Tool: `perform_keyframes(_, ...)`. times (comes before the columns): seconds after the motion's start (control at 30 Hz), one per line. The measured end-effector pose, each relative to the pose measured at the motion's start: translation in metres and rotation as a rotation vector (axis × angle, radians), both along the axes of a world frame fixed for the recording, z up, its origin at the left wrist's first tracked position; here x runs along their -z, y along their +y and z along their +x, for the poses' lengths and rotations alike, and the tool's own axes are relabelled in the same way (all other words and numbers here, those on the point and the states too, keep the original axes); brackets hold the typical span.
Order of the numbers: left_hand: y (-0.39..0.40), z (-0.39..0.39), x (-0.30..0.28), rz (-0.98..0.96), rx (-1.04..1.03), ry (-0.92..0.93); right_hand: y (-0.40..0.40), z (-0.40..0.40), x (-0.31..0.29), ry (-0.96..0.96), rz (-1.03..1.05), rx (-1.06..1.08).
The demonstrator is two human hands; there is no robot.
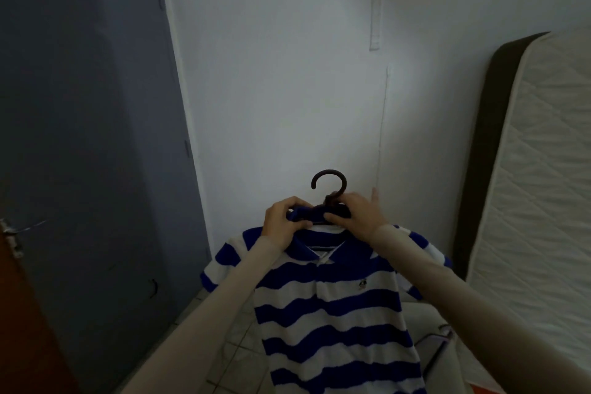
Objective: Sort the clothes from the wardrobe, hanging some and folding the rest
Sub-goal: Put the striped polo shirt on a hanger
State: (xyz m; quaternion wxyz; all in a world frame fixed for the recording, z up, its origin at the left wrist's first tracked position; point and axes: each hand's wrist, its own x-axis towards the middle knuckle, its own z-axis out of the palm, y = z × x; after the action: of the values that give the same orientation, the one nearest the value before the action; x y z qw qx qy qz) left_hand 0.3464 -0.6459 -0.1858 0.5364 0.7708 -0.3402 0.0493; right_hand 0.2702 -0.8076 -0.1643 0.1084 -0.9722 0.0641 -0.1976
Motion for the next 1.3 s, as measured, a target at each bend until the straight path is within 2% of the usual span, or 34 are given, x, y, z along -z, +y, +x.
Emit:
perform_keyframes(0.13,0.000,0.003,-0.003,0.007,0.025,0.016,0.001,0.002,-0.002,-0.106,0.048,-0.025)
perform_keyframes(0.23,0.005,0.008,-0.008,0.023,0.035,0.012,0.000,0.000,-0.001,-0.100,0.027,-0.014)
perform_keyframes(0.47,-0.004,-0.004,-0.009,-0.014,-0.272,-0.167,0.004,0.001,-0.004,-0.070,-0.002,-0.021)
perform_keyframes(0.57,-0.005,-0.006,-0.007,0.044,-0.178,-0.122,0.005,-0.001,-0.007,-0.076,0.057,-0.028)
perform_keyframes(0.67,0.003,0.001,-0.007,0.125,0.031,0.046,-0.003,-0.004,-0.007,-0.056,0.182,-0.016)
perform_keyframes(0.8,0.015,0.007,-0.002,0.267,0.197,0.124,-0.016,-0.010,-0.009,0.056,0.323,-0.063)
perform_keyframes(0.93,0.020,0.009,0.005,0.163,0.166,0.154,-0.018,-0.016,-0.015,0.100,0.423,-0.124)
perform_keyframes(1.07,0.023,0.010,0.004,0.164,0.115,0.128,-0.018,-0.017,-0.018,0.038,0.385,-0.175)
perform_keyframes(1.3,0.026,0.006,-0.004,0.225,0.031,0.085,-0.016,-0.015,-0.022,-0.053,0.368,-0.146)
